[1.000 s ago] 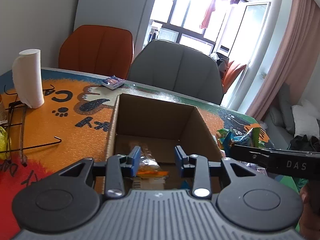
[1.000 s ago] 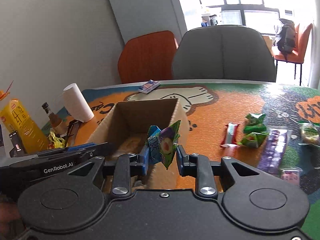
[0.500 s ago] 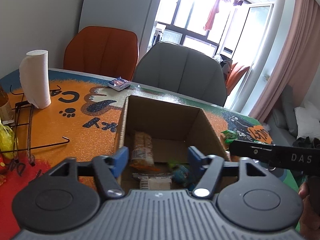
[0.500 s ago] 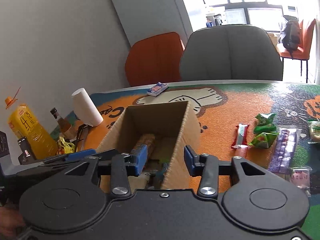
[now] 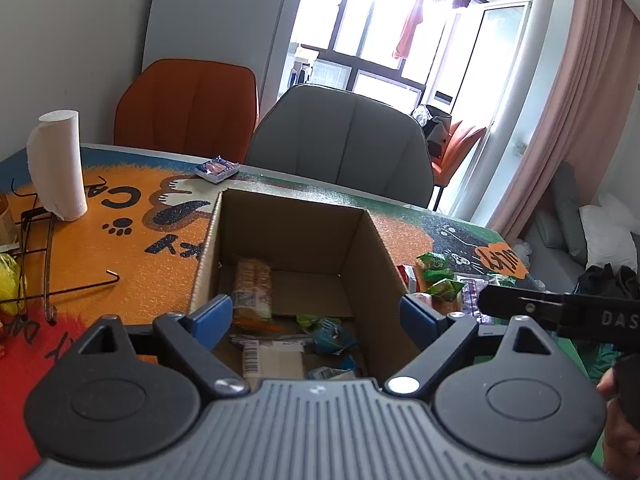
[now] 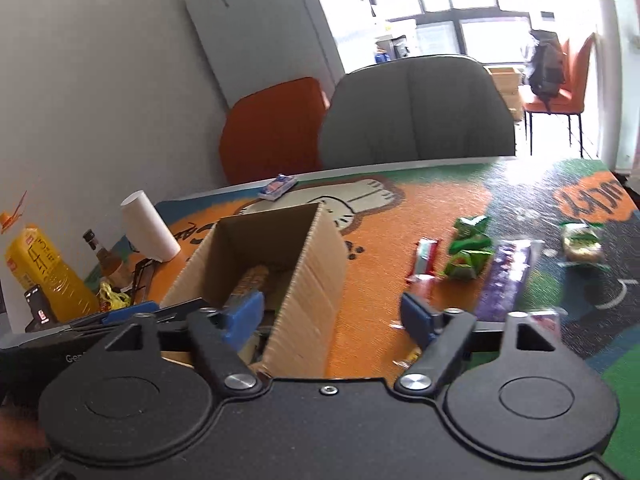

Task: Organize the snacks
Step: 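Open the left gripper inside the box while the right releases the green bag there, then move both grippers back toward the remaining snacks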

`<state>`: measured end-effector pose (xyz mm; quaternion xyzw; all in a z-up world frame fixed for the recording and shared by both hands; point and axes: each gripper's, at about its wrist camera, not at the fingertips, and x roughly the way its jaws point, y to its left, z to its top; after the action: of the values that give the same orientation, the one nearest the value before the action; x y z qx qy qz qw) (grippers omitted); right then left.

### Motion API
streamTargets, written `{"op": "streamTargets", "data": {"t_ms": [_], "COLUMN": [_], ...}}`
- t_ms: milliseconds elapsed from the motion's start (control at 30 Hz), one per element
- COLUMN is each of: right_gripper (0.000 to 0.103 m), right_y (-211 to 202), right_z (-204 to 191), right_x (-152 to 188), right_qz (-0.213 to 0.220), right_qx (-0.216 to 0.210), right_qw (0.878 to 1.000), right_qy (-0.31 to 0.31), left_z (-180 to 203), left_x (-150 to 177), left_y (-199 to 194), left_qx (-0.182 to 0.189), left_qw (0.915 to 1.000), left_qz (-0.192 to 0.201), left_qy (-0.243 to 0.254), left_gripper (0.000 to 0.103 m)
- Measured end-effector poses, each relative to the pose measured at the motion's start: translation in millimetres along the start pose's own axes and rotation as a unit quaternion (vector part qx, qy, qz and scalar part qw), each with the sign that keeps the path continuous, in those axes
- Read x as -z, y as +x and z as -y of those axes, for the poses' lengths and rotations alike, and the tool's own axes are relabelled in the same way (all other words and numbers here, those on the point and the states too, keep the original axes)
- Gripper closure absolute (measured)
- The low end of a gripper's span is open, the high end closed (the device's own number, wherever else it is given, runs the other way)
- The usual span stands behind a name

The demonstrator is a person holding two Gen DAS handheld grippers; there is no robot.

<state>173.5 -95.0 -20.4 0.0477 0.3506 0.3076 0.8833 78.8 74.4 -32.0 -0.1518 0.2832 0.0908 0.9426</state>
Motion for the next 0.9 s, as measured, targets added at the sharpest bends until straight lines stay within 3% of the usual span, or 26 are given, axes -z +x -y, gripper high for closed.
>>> {"op": "streamTargets", "data": {"t_ms": [100, 167, 333, 900], "right_gripper": [0.003, 0.000, 0.000, 0.000], "right_y": [-11.8, -18.8, -31.2, -69.1], "right_z": [8.2, 13.6, 27.6, 76.9], "right_x": [3.7, 5.6, 9.4, 22.0], "right_qz": [0.010, 0.015, 0.015, 0.034], "right_qx": [0.013, 0.019, 0.036, 0.070], "right_qw": [1.000, 1.000, 0.999, 0.996], "right_qy": [0.005, 0.007, 0.019, 0.050], "left_z": [5.8, 12.0, 29.2, 83.0], "left_x": [2.2, 4.0, 9.1, 19.9], "left_y": [0.3, -0.4, -4.8, -3.9], "left_qx": [0.008, 0.010, 0.021, 0.062], "left_qw": [0.9999, 0.9999, 0.9997, 0.9971], "left_qz": [-0.007, -0.008, -0.004, -0.011], "left_qy": [-0.005, -0.003, 0.010, 0.044], "left_gripper": [0.011, 0.009, 0.000, 0.000]}}
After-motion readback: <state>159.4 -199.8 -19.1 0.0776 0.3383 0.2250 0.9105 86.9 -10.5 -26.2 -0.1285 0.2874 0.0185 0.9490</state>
